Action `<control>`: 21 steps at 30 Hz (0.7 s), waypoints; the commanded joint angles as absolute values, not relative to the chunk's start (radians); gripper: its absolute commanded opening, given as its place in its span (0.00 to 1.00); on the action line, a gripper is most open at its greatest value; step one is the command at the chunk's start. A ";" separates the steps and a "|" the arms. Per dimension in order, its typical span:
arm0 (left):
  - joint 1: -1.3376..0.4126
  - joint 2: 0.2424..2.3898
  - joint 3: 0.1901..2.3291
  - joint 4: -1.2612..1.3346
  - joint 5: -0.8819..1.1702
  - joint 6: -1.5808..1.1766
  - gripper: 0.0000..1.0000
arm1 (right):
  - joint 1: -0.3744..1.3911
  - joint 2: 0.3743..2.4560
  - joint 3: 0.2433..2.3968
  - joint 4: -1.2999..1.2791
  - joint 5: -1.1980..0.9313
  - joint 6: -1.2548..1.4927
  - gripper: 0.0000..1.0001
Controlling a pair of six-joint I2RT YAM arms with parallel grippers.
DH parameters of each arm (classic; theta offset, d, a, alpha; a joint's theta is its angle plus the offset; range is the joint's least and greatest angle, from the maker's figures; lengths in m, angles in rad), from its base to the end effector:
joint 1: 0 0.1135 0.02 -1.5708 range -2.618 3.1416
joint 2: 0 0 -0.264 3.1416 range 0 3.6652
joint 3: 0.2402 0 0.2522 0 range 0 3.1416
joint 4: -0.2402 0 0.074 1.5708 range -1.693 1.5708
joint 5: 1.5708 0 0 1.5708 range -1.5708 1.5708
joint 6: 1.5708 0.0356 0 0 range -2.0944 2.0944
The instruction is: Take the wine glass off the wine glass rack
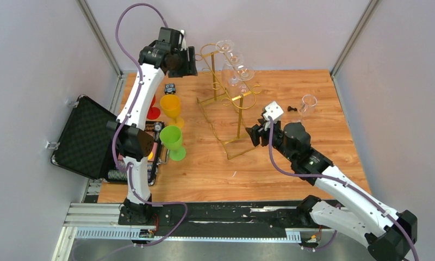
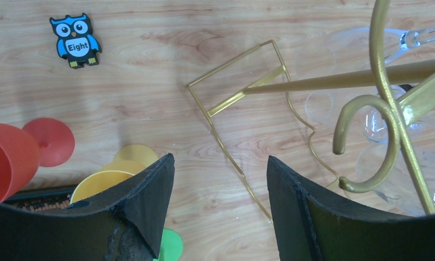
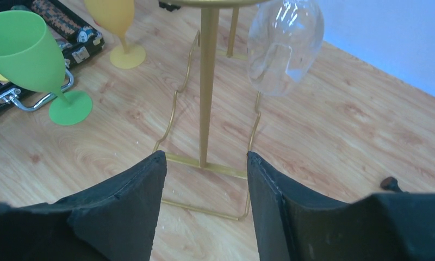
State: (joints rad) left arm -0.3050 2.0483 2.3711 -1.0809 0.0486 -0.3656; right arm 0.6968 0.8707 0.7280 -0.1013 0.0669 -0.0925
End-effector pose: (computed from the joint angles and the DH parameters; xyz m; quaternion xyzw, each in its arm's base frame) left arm 0.4136 -0.1320 0.4073 -0.0182 0.9182 -0.1511 0.3658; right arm 0.1604 0.1311 0.3135 -0.2837 0.7349 0.1580 0.5954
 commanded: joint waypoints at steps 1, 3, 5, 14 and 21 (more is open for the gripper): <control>-0.319 2.073 2.450 -1.056 0.074 -0.385 0.71 | 0.692 0.907 0.693 0.174 0.043 -0.144 0.57; -0.324 2.088 2.468 -1.059 0.078 -0.386 0.71 | 0.692 0.939 0.688 0.229 0.041 -0.142 0.57; -0.327 2.101 2.482 -1.059 0.082 -0.388 0.70 | 0.691 0.966 0.683 0.273 0.033 -0.137 0.56; -0.331 2.134 2.519 -1.059 0.087 -0.386 0.70 | 0.691 1.073 0.693 0.395 0.016 -0.146 0.56; -0.330 2.154 2.536 -1.061 0.085 -0.385 0.70 | 0.691 1.120 0.692 0.444 -0.046 -0.143 0.55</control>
State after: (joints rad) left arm -0.3275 2.1323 2.4844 -1.0828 0.0872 -0.3740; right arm 0.6968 1.1107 0.6830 0.3408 0.0101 -0.1368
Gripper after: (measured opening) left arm 0.706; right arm 0.557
